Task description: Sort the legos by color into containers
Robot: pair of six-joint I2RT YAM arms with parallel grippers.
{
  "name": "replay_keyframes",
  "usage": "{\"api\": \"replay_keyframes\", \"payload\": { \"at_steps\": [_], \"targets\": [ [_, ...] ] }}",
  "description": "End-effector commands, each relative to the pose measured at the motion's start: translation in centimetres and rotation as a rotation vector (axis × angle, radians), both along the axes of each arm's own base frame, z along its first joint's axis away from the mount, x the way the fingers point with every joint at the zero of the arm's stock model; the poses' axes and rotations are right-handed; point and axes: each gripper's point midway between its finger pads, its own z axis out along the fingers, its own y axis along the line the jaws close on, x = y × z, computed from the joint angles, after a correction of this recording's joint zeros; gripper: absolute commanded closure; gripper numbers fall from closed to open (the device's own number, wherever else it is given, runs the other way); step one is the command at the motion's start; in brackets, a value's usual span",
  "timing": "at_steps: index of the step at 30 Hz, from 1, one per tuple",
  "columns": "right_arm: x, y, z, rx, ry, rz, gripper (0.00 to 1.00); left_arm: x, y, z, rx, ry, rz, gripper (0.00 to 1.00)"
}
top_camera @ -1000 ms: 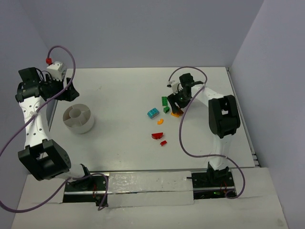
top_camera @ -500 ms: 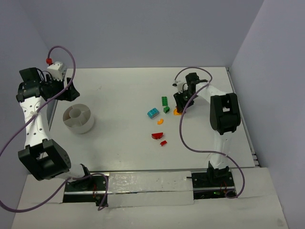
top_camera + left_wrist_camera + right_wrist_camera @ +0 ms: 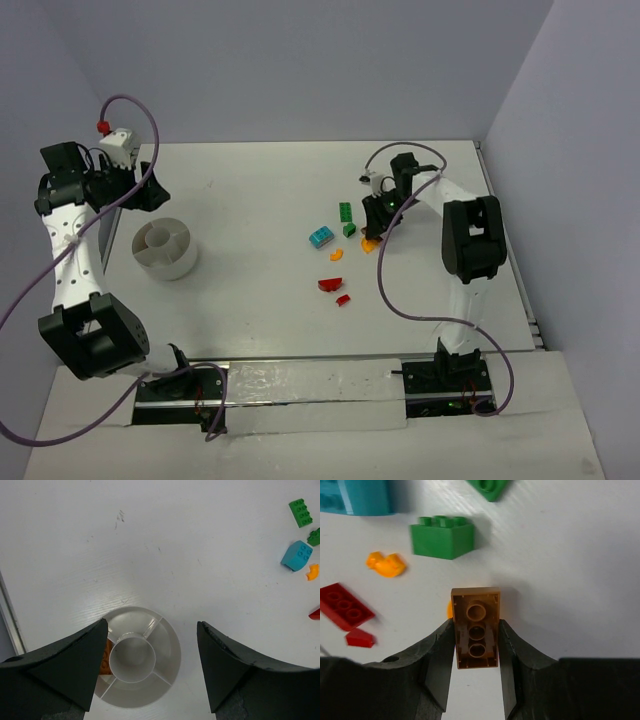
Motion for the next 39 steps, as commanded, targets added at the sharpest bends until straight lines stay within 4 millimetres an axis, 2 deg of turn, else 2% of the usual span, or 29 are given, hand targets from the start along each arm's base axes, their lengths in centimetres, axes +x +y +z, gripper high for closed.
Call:
{"api": "replay_keyframes", "payload": {
  "at_steps": [1,5,9,10,11,13,14,15,16,18,23,31,33,39],
  "targets": [
    [0.2,3.2,8.3,0.225,-0.083,0.048,0.73,-0.6,-3.1,3.6,-0.056,-0.154,-0.137,0.19],
    [-2.1,6.6,12.9,0.476,-0.021,0.120,0.74,-1.9,-6.7,4.7,-0.113,-0.241,-0.298,0.19],
    [-5.2,9.9,16.0,0.650,0.056,0.229,0.74,-4.4,-12.5,5.1,-0.214,-0.285,-0.562,0.20],
    [-5.7,10.3,16.6,0.687,0.068,0.249,0.74,-4.6,-13.0,5.0,-0.213,-0.291,-0.590,0.20],
    [-7.2,11.5,18.0,0.751,0.097,0.307,0.74,-5.5,-15.1,5.0,-0.233,-0.308,-0.694,0.21],
    [-8.5,12.6,19.1,0.800,0.130,0.356,0.74,-6.4,-17.0,4.9,-0.247,-0.311,-0.777,0.22],
    [-9.6,13.3,19.7,0.822,0.160,0.394,0.74,-7.3,-18.6,4.8,-0.264,-0.298,-0.837,0.23],
    [-10.0,13.9,19.6,0.861,0.153,0.439,0.74,-7.6,-19.3,4.8,-0.263,-0.308,-0.874,0.23],
    [-10.6,14.3,20.5,0.894,0.149,0.467,0.74,-7.8,-19.7,4.9,-0.265,-0.316,-0.899,0.23],
    [-11.7,15.6,21.5,0.951,0.257,0.456,0.75,-9.5,-21.6,5.4,-0.307,-0.331,-1.004,0.25],
    [-14.0,17.3,21.8,0.975,0.304,0.508,0.76,-11.4,-23.2,6.3,-0.326,-0.390,-1.121,0.26],
    [-18.6,19.3,23.2,0.957,0.393,0.599,0.77,-15.3,-25.1,4.7,-0.240,-0.435,-1.275,0.30],
    [-19.0,19.5,23.4,0.958,0.391,0.615,0.77,-16.3,-25.7,4.5,-0.238,-0.438,-1.313,0.32],
    [-20.1,19.8,24.0,0.950,0.420,0.635,0.79,-17.7,-26.3,3.7,-0.210,-0.445,-1.368,0.38]
  ]
}}
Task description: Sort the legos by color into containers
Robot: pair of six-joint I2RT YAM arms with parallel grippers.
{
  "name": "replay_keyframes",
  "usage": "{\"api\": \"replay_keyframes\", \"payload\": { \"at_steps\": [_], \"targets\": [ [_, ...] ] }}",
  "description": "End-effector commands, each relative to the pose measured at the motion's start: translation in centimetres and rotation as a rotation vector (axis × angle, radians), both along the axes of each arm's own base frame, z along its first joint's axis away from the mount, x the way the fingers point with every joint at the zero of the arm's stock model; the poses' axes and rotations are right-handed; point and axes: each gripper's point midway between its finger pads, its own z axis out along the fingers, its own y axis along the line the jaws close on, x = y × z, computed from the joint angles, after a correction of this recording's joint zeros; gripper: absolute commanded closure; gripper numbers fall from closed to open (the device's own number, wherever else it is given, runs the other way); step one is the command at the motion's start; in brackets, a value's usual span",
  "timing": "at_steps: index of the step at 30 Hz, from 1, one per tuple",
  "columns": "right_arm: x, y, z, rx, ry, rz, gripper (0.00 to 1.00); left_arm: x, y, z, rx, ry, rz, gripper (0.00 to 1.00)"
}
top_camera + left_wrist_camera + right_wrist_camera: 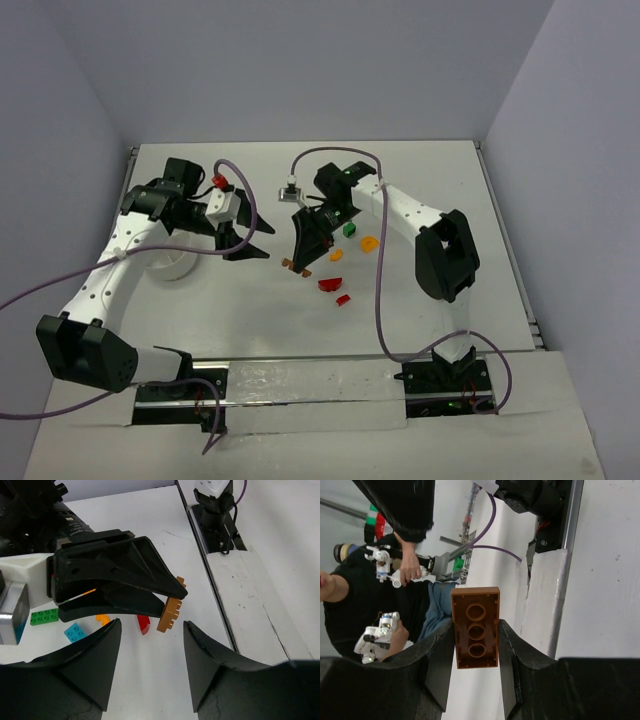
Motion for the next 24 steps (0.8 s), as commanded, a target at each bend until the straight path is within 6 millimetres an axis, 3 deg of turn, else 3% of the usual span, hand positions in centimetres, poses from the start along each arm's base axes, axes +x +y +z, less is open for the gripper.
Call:
{"api": "replay_keyframes", "payload": {
  "at_steps": [1,13,24],
  "targets": [
    [-1.3,0.0,5.3,0.149,0.062,0.016,0.79,-1.8,-0.3,0.4,-0.009,-0.085,-0.055,0.40],
    [-2.0,0.2,6.3,0.155,0.055,0.037,0.81,-3.7,-1.4,-1.6,0.059,-0.092,-0.116,0.47],
    [-3.4,0.2,7.0,0.169,0.037,0.063,0.83,-2.4,-1.9,-2.3,0.082,-0.089,-0.084,0.47]
  ]
}}
